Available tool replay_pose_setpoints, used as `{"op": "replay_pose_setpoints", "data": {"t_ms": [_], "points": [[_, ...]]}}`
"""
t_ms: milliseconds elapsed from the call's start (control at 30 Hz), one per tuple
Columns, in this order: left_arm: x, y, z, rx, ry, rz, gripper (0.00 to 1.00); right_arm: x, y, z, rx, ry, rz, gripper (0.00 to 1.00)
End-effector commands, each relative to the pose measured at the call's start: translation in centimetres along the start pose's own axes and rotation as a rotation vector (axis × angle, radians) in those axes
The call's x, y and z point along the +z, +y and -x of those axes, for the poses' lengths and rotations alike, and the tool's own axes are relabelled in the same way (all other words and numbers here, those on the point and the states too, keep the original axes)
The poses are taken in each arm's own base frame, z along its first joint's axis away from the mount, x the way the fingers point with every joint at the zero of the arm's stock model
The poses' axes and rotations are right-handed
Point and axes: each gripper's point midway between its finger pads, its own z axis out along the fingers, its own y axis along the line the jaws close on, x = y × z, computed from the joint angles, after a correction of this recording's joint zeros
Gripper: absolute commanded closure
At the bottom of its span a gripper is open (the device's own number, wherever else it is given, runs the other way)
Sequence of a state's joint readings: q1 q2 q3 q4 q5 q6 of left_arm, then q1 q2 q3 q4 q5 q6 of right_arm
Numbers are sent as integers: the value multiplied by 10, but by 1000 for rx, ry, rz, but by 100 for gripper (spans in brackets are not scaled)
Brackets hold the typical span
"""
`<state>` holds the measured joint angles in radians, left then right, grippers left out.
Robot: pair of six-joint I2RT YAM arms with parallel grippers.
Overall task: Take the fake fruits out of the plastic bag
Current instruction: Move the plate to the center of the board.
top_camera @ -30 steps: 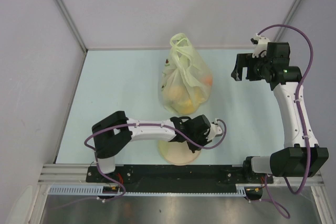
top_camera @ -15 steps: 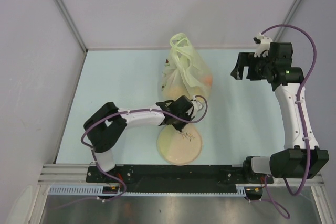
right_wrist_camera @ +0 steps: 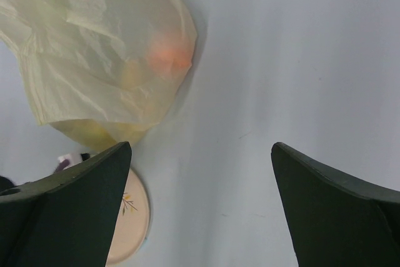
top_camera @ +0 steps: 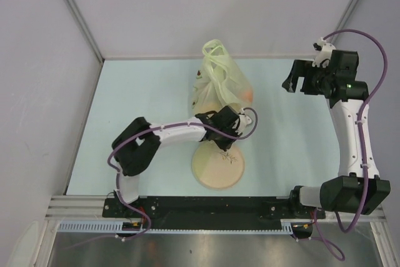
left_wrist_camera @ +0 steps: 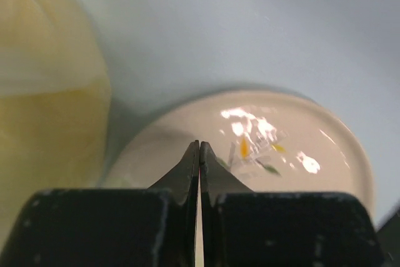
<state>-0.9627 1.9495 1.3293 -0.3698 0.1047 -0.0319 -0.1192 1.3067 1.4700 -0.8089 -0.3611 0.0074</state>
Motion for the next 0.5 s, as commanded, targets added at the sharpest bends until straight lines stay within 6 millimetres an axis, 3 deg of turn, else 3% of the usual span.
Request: {"op": "replay_pose_setpoints", "data": {"t_ms": [0, 33, 100, 133, 233, 267, 300, 333, 367, 400, 433, 467], "points": [[-104, -30, 48, 111, -198, -191, 91, 11, 32, 7, -115, 5, 78, 0], [-138, -30, 68, 126, -286, -180, 67, 13, 34, 9, -141, 4, 75, 0], [-169, -8, 83, 80, -346, -102, 39, 22, 55, 19, -219, -4, 96, 0], [-199, 9, 103, 55, -421, -52, 21, 26, 71, 22, -242, -4, 132, 0], [-246, 54, 130, -36, -531, 72, 13, 42, 106, 44, -268, -29, 209, 0], [-260, 89, 132, -123, -557, 135, 12, 45, 113, 50, -271, -38, 220, 0], [-270, 105, 135, -177, -576, 161, 12, 59, 119, 50, -269, -18, 229, 2], [-292, 122, 147, -205, -626, 195, 12, 53, 139, 69, -297, -69, 259, 3], [-299, 157, 142, -268, -625, 248, 13, 54, 147, 76, -308, -88, 272, 4], [-303, 171, 141, -285, -621, 262, 13, 59, 157, 86, -319, -125, 293, 5], [-323, 193, 144, -298, -654, 292, 14, 56, 172, 93, -337, -161, 331, 7], [-318, 207, 142, -296, -638, 305, 14, 55, 182, 97, -349, -188, 355, 8]]}}
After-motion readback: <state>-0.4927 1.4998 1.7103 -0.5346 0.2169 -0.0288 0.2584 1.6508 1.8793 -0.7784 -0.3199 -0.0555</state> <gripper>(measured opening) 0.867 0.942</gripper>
